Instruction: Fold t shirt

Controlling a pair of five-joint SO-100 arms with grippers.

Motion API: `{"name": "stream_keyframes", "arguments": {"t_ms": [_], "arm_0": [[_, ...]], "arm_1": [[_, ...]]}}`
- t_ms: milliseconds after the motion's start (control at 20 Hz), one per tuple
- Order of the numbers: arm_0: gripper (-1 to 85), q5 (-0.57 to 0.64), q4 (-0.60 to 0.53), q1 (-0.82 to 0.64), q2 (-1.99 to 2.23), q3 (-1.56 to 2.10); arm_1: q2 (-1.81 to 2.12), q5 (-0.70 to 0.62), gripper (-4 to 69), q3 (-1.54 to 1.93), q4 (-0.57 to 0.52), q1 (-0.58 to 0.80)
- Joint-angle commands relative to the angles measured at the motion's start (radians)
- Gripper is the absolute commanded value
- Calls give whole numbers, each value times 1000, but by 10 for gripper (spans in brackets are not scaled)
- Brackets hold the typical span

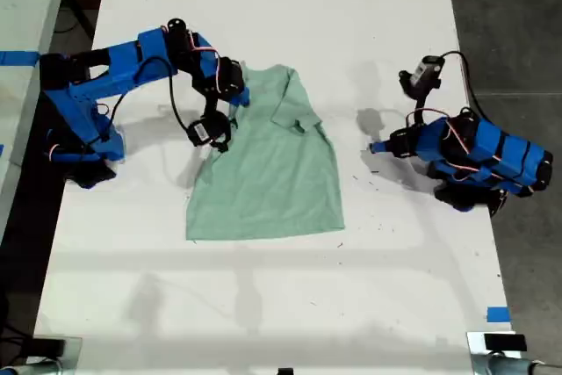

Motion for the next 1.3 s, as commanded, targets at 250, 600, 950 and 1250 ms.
{"name": "stream_keyframes", "arguments": {"t_ms": [250,600,950,1250], "arm_0": [[160,-15,-35,6,-225,-123],[47,-12,167,-104,41,-115],[-2,-285,-95,-3,1085,756],[-3,-543,-486,195,1928,1789]], "arm_1": [[12,-18,39,63,2,-2],[12,-18,39,63,2,-2],[12,-18,39,63,2,-2],[14,-23,37,63,3,2]]}}
